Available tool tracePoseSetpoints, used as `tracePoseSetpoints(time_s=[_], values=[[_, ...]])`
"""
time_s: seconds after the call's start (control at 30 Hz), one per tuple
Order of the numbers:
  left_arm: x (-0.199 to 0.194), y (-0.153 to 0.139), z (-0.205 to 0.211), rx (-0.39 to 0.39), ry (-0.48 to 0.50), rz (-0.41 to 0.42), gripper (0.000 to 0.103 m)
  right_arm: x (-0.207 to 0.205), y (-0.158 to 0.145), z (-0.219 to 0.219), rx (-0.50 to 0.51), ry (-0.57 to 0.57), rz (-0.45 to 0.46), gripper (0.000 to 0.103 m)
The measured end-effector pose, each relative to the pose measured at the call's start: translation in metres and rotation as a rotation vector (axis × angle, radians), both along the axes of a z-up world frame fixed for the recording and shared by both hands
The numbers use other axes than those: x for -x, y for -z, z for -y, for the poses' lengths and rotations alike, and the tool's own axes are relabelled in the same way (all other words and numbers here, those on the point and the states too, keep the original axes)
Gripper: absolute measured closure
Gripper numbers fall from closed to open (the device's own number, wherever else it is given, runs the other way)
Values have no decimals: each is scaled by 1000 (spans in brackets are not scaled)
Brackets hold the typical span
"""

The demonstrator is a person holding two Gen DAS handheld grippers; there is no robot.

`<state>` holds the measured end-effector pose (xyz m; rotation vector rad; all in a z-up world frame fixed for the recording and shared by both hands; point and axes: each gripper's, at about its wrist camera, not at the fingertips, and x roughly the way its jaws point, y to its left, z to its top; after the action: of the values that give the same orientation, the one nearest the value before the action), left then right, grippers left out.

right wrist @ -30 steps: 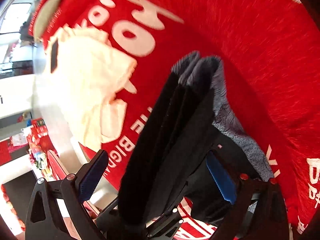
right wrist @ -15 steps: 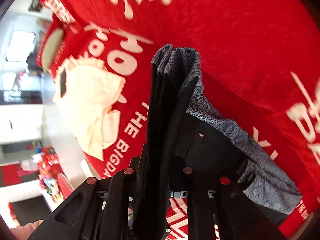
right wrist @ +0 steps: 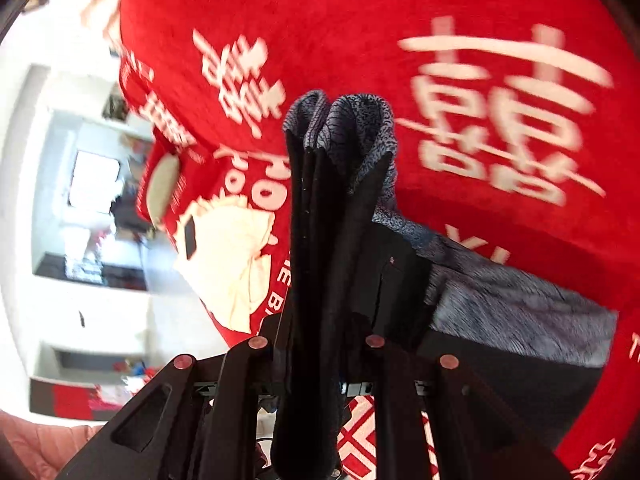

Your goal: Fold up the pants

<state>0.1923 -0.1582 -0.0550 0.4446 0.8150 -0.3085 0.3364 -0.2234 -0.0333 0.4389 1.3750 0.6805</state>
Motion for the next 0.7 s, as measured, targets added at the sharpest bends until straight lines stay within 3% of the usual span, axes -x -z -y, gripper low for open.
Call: tracePoseSetpoints(time_s=[0.27,0.4,0.7], values=[[22,6,75,-73,149,-14,77,39,11,96,-119,160,8,86],[32,23,111,-122,215,-46,77,56,27,137,-153,236,-13,86],[50,93,164,-270,312,-153,77,92,117,207,-174,403,-114,86]])
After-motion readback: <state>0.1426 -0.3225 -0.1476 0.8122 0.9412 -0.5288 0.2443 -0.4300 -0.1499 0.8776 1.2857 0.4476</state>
